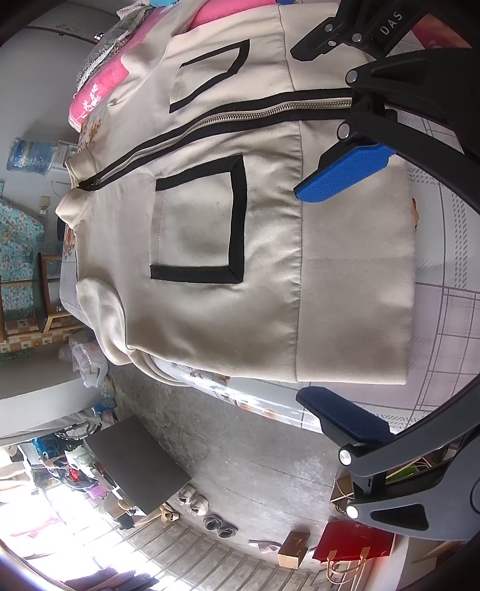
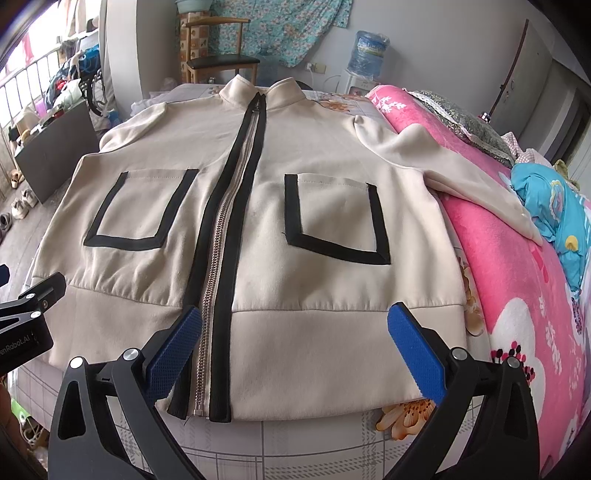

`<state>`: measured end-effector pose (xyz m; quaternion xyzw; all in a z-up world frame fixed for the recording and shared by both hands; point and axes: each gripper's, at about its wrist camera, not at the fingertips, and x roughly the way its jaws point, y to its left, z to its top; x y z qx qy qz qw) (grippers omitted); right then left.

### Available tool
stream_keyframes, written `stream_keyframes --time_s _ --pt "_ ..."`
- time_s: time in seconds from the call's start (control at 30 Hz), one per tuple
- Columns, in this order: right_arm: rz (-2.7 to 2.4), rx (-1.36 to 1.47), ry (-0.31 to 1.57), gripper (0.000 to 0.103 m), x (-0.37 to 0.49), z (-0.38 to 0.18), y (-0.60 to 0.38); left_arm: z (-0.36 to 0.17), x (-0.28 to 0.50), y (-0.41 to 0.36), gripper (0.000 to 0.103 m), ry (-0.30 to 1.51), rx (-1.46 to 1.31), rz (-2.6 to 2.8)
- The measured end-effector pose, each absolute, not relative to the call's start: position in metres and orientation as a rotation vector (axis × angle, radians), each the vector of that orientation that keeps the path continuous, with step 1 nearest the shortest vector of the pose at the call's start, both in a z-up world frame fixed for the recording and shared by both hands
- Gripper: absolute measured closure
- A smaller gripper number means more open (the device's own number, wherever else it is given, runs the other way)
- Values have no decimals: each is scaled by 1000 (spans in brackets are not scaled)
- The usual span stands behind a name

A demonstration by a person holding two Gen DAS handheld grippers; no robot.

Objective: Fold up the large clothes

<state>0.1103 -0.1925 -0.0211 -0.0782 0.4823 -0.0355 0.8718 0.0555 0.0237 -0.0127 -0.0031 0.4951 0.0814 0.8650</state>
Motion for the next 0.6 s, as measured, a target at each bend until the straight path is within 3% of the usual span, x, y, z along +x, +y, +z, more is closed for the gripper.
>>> stream_keyframes --time_s 0.6 --pt "-87 -178 1008 5 119 -24 -194 -19 59 29 7 1042 -10 177"
